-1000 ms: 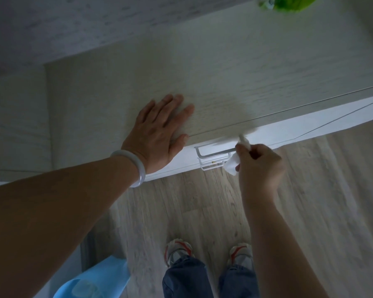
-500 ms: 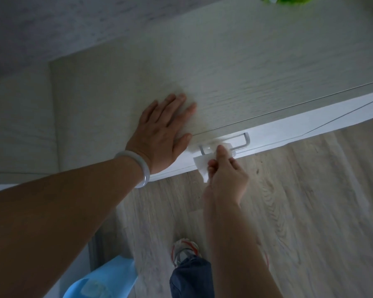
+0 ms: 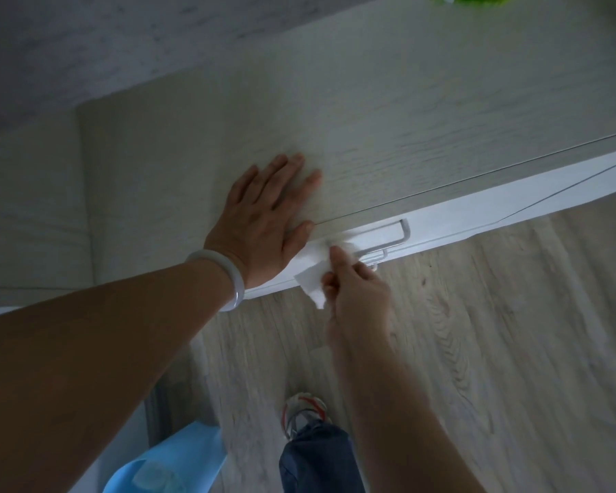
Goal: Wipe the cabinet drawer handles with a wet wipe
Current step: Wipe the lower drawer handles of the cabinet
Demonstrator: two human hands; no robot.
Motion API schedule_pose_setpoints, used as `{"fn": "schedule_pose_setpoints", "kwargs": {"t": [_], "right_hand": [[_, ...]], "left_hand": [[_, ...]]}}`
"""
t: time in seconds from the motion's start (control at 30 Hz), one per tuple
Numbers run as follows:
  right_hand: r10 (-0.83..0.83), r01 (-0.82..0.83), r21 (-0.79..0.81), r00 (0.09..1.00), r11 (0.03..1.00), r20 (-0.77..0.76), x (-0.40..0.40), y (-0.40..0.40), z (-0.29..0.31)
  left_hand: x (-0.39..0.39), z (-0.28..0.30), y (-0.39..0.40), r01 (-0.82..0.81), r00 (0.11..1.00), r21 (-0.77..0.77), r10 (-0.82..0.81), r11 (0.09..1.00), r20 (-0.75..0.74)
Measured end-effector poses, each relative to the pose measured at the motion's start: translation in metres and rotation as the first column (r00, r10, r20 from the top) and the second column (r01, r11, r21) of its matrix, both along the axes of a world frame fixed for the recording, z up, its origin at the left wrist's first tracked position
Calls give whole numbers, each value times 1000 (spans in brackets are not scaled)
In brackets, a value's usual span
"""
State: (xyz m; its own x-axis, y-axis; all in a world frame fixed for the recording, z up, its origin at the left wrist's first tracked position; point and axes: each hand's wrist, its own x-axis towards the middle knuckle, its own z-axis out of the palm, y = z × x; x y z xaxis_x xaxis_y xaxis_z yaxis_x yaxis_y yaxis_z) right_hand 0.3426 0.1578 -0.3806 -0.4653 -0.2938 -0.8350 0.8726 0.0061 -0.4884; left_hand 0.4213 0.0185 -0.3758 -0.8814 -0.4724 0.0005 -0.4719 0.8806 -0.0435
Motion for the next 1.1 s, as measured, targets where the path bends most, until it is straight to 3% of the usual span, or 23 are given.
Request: {"fn": "schedule_pose_setpoints", "kwargs": {"t": [0.1,0.3,0.4,0.47,0.63,0.77,0.97,1.1], "right_hand": [[31,-32,-6,999,999,-8,-2,3,1],[-168,168,-9,982,986,-84,-27,10,-2],[-35,35,2,999,999,-23,2,1,1],[14,-12,-54,999,998,45,15,1,1],[-81,91,-192,995,977,59,6,5,-10],[-92,154,-383,980,911,175,13,0,-18],[100,-25,-501,987,865,122,-7,11,-30],[267,-206,-494,962,845,55,-28,19,-32]], "left_hand": [[-1,0,0,-5,1000,-3,5,1000,2],[0,-1,0,4,1000,10,-4,1000,-15],[0,-2,0,-5,1000,2,5,1000,-12],[0,-2,0,-1,1000,-5,1,1000,-13],[0,-2,0,1,1000,9,-1,1000,-23],[2,-3,-1,3,1000,5,-3,1000,-18],[1,-1,0,0,1000,11,0,1000,-6],[1,-1,0,10,1000,22,-10,1000,-7]]}}
